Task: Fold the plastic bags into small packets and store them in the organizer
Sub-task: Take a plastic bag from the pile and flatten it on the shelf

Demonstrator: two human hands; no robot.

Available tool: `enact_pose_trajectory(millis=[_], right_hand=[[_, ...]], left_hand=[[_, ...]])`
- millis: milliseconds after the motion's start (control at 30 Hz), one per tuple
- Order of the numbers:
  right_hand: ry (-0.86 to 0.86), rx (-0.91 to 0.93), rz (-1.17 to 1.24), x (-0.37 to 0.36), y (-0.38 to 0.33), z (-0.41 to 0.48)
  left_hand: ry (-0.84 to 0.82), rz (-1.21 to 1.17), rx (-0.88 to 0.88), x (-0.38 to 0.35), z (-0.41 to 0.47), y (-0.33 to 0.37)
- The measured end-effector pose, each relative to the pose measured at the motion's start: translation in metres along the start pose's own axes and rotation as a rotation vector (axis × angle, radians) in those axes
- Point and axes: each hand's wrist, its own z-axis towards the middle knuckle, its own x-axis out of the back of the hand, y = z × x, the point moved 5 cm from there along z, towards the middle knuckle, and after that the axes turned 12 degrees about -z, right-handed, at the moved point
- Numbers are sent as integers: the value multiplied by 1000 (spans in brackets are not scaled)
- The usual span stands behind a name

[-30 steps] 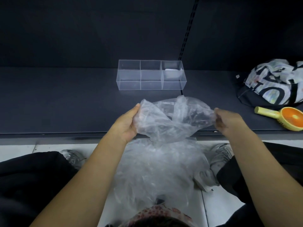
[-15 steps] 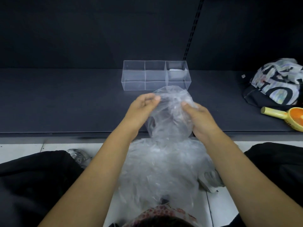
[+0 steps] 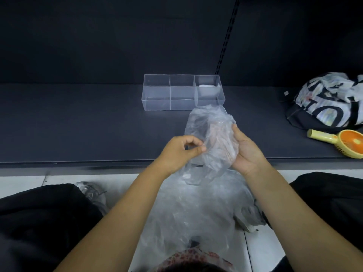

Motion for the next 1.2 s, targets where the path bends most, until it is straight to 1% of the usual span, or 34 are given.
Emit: enact_pose_trajectory(millis=[67, 100, 167, 233, 300, 367, 400, 433, 467, 500, 533, 567, 600, 633, 700, 800, 833, 900, 967, 1033, 1067, 1133, 1200], right_hand=[[57, 63, -59, 2, -5, 0], [124, 123, -138, 7, -11, 0], [395, 253, -456, 27, -27, -3], [681, 293, -768, 55, -43, -10], [850, 265, -965, 79, -53, -16], [935, 274, -1175, 85, -60, -19], [944, 327, -1238, 80, -65, -21], [895, 402, -1272, 69, -68, -21], [771, 478, -1277, 55, -70, -20], [572, 505, -1256, 37, -68, -17], [342, 456, -1225, 19, -60, -15], [142, 370, -1219, 3, -50, -14], [1, 296, -1248, -8, -39, -14], [-66, 258, -1288, -11, -31, -11], [-78, 230, -1291, -5, -23, -7], [-193, 149, -1225, 3, -14, -8], [-202, 132, -1206, 4, -11, -8], [-133, 169, -1136, 7, -8, -2], [-19, 190, -995, 10, -11, 5], [55, 212, -824, 14, -16, 7], [85, 254, -784, 16, -22, 7], [156, 358, -832, 16, -33, 7], [173, 429, -908, 9, -39, 8]], left_hand=[[57, -49, 5, 3, 1, -1], [117, -67, -9, 9, 2, 0], [269, -62, -59, 27, 3, 3], [376, -44, -104, 45, 3, 8], [397, -20, -150, 58, 3, 15], [343, 6, -164, 64, 2, 20], [300, 11, -161, 65, 2, 22], [259, 8, -159, 65, 1, 23], [230, 0, -158, 65, 1, 24], [215, -5, -159, 64, 0, 26], [210, -5, -159, 63, 0, 27], [209, 1, -158, 63, -1, 27], [211, 6, -156, 62, -1, 27], [213, 4, -152, 61, -2, 27], [222, -9, -142, 63, -4, 25], [241, -15, -118, 67, -4, 22], [235, -21, -111, 68, -3, 21], [200, -21, -99, 67, -2, 20], [168, -4, -77, 68, -1, 18], [182, 9, -47, 76, -1, 15], [199, 13, -19, 82, -2, 12], [212, 83, 76, 93, -4, 3], [200, 255, 180, 99, -4, -4]])
